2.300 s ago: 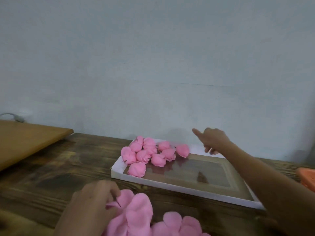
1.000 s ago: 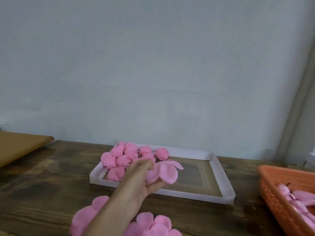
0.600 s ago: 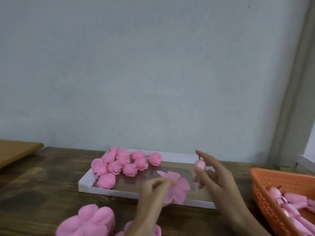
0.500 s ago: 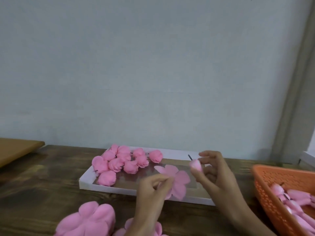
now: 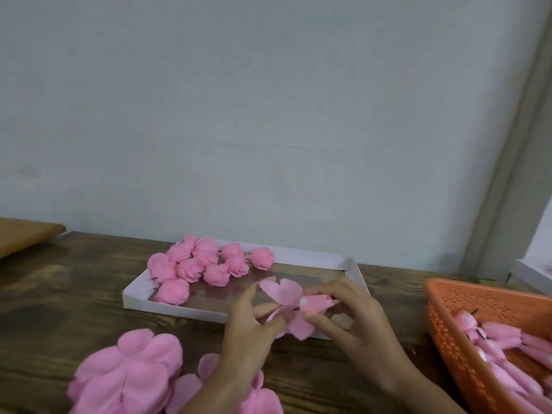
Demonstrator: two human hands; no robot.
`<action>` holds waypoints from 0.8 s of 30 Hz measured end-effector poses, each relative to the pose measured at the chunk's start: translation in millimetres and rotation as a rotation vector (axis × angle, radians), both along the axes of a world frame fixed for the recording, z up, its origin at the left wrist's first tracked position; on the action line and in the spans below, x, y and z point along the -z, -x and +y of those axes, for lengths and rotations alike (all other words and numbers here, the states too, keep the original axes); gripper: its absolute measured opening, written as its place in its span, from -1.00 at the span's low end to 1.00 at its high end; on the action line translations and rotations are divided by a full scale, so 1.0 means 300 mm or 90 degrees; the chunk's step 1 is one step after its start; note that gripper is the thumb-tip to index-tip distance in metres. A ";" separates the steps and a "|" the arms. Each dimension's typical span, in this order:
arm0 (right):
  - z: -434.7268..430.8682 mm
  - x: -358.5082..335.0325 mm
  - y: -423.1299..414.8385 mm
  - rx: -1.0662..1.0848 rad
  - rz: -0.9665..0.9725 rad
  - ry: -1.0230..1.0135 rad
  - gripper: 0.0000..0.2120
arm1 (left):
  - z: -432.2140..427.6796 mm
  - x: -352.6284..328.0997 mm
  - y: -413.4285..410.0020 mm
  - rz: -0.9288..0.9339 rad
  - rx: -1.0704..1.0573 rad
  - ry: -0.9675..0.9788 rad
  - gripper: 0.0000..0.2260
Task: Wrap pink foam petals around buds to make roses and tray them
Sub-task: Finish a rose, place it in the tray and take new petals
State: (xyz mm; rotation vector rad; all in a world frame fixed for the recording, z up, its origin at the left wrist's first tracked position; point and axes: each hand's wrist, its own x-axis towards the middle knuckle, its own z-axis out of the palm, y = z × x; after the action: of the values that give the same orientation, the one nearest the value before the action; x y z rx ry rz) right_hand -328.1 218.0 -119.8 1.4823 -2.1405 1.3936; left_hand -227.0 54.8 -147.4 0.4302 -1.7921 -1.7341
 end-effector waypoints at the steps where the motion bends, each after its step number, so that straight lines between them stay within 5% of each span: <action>1: -0.001 0.001 -0.001 0.002 0.010 -0.001 -0.75 | 0.006 -0.001 -0.001 0.009 0.012 0.004 -0.52; 17: 0.002 0.010 0.010 0.035 0.021 0.016 -0.78 | 0.008 0.025 0.007 0.045 0.086 0.011 -0.73; 24: 0.012 -0.013 0.011 0.041 0.007 -0.060 -0.82 | 0.007 -0.001 -0.007 0.089 0.187 -0.005 -0.66</action>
State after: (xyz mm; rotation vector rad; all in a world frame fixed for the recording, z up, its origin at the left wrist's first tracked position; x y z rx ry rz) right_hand -331.4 221.5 -115.9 1.4359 -2.2539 1.2777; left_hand -224.8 57.0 -147.1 0.0473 -1.8169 -1.9161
